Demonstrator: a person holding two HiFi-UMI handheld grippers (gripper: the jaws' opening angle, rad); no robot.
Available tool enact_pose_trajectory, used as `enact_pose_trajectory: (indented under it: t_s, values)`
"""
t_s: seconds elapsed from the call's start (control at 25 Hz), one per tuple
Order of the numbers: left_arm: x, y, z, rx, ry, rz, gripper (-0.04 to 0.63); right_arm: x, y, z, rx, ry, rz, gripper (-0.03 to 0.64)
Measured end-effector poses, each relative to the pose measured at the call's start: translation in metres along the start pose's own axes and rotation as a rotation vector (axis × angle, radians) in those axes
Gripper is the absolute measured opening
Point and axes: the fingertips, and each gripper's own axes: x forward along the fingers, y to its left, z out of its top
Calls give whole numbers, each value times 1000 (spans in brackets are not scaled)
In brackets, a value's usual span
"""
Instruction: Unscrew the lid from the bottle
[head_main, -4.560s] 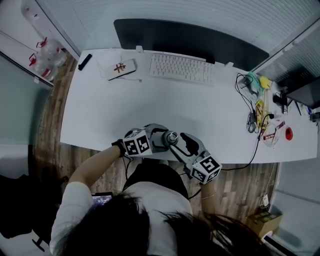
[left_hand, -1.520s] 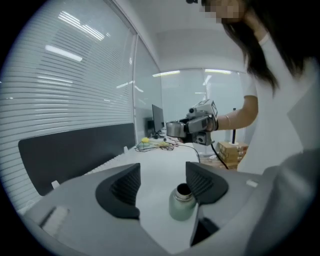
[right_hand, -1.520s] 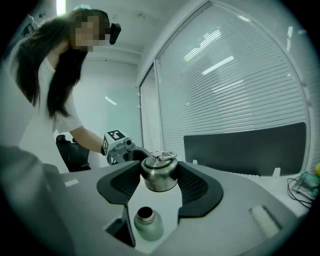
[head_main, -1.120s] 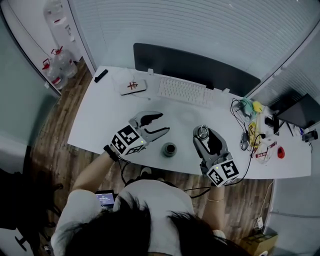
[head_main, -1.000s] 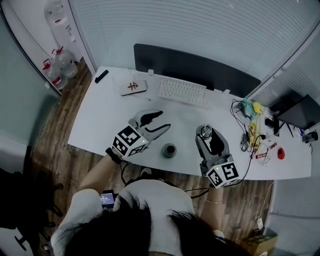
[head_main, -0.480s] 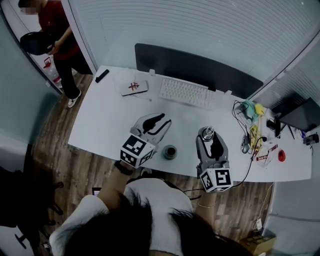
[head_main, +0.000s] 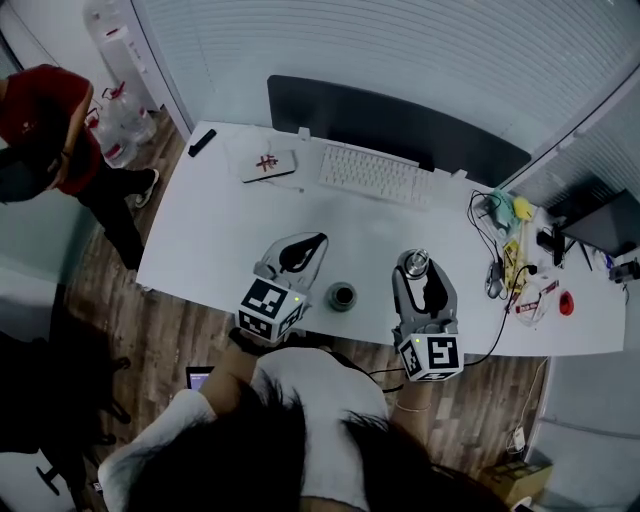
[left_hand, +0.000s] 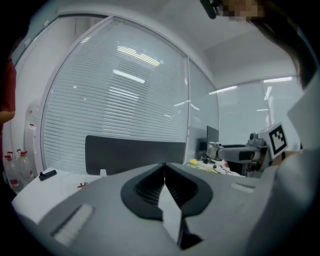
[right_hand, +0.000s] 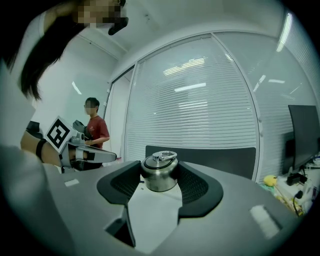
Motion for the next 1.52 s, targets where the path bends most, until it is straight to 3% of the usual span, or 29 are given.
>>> enact_pose_trajectory:
  t_s: [1.52]
  values:
    - [-5,11,-6,11,4,50,58,-7,-9,-17,37,24,-21,233]
